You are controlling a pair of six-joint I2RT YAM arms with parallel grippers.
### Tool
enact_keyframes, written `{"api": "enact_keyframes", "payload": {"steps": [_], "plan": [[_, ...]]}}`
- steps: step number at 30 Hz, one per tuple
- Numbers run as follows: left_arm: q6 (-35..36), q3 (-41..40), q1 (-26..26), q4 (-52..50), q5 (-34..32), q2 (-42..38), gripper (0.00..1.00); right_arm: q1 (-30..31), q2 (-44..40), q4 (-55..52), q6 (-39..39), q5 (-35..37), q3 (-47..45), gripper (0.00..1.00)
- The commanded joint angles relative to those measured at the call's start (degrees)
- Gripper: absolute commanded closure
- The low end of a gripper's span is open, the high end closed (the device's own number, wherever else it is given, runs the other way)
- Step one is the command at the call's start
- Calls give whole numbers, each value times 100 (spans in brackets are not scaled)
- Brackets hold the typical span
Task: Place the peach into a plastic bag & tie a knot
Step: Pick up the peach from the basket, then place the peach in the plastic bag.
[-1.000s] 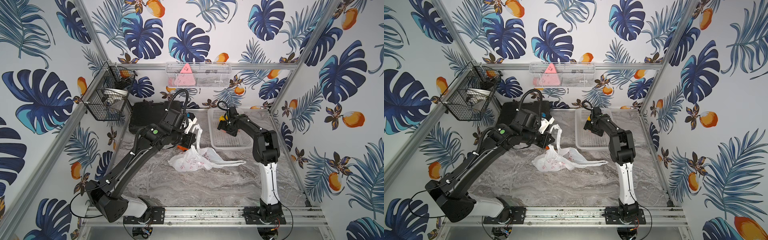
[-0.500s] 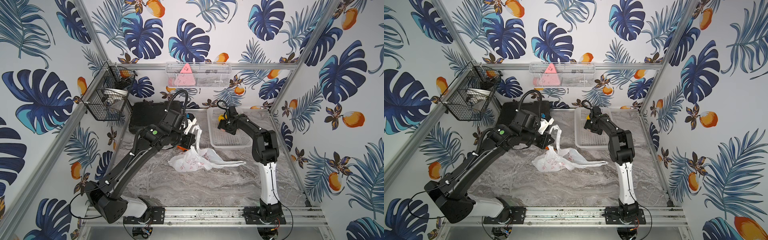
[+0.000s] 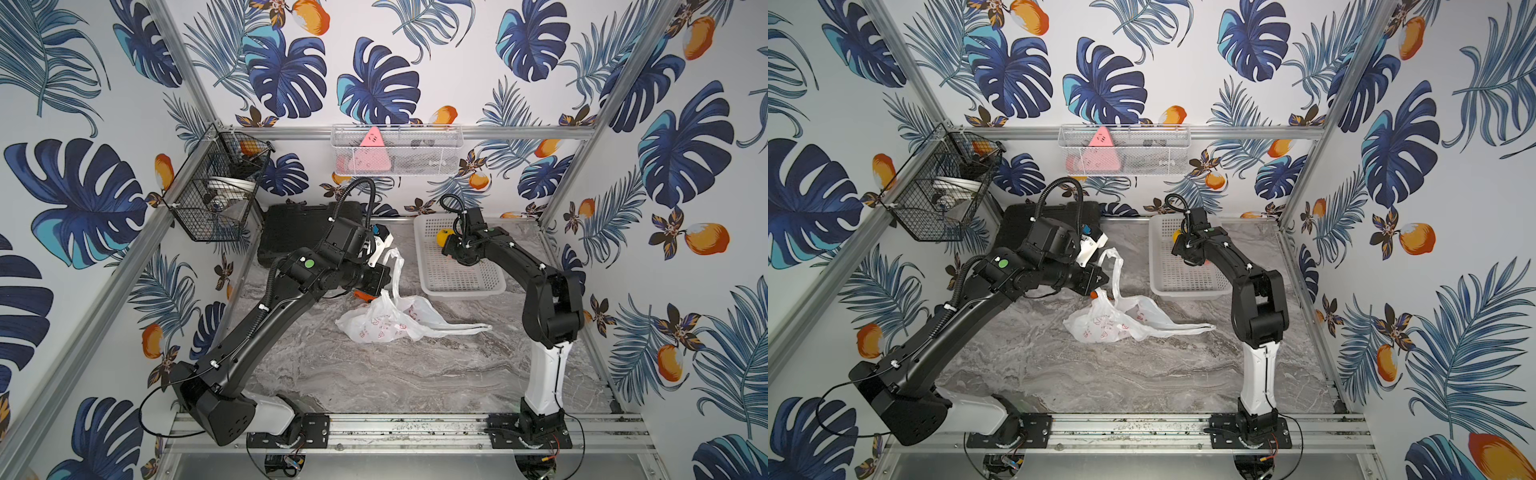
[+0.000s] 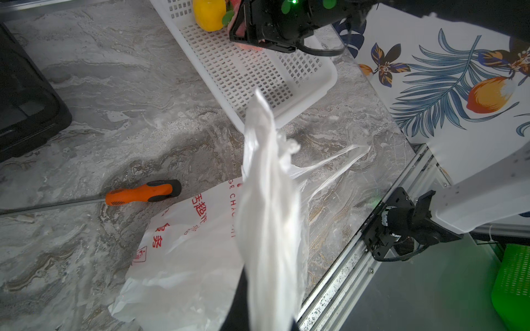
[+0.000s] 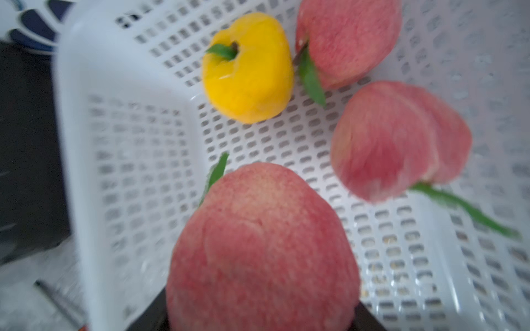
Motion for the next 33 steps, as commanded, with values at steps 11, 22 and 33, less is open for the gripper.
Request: {"api": "enact_keyframes", "payload": {"steps": [11, 22, 33], "plan": [[61, 262, 66, 117, 373, 181, 100, 1780, -3584, -313, 290, -2368, -2216, 59], [-496, 78, -68, 600, 993, 61, 100, 2445, -2499, 2220, 1333, -3059, -3341, 64], [-1182, -199, -312, 1456, 1101, -195, 100, 2428, -1621, 2496, 1764, -2020, -3023, 54]]}}
